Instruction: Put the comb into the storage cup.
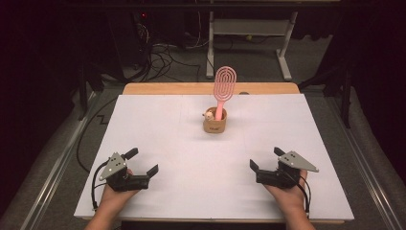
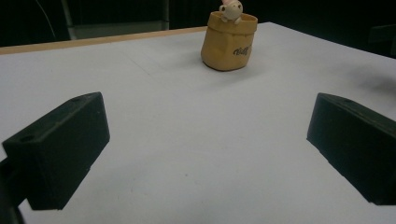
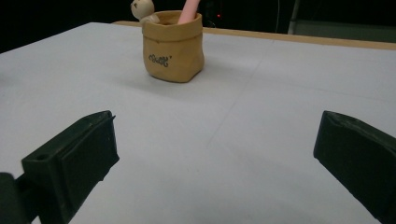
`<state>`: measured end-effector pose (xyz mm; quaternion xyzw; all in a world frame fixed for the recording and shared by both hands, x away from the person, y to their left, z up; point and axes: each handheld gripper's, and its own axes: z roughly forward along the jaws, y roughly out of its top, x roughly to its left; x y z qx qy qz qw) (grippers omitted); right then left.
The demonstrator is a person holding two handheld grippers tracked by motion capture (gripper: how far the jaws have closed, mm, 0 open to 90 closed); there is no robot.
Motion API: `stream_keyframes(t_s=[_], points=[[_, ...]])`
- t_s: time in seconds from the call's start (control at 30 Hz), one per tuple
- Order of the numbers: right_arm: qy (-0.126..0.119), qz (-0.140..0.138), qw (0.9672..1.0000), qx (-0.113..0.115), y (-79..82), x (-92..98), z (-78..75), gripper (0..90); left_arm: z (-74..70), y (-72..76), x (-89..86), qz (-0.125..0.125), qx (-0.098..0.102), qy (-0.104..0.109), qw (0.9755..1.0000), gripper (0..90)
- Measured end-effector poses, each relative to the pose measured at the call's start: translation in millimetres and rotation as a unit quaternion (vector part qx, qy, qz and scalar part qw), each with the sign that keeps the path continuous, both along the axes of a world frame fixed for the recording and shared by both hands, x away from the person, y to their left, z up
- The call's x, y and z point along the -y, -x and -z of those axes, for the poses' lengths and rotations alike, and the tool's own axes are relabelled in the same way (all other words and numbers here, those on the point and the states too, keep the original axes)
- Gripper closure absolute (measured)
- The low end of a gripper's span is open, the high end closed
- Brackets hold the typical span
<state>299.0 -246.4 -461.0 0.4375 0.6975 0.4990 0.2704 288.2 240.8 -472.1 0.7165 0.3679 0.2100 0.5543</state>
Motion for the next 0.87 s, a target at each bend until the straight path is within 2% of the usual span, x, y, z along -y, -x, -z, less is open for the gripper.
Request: stream_keyframes(t_s=[0.27,0.37,0.43,0.5,0.63,0.87], points=[[-0.013,0.023,0.9996,0.006,26.5,35.3,3.0,0.3,-0.8,0.4,-3.4,-0.001,-0.004,0.003,1.0,0.0],[-0.03,0.03,0.999,0.017,31.7,44.1,0.3,0.3,-0.8,0.1,-2.9,0.001,-0.006,0.004,1.0,0.0],[-0.038,0.026,0.9985,0.028,31.2,43.5,-2.8,0.3,-0.4,-0.3,-2.0,0.002,-0.009,0.004,1.0,0.0],[-0.027,0.019,0.9988,0.037,30.1,39.5,-4.2,0.4,-0.2,-0.4,-2.0,0.002,-0.011,0.003,0.9999,0.0],[-0.029,0.013,0.9991,0.029,28.7,37.6,-0.5,0.4,-0.8,0.2,-2.6,-0.003,-0.01,0.003,0.9999,0.0],[-0.034,0.027,0.9988,0.023,28.9,45.6,1.0,0.3,-0.8,0.3,-3.0,-0.004,-0.01,0.001,0.9999,0.0]])
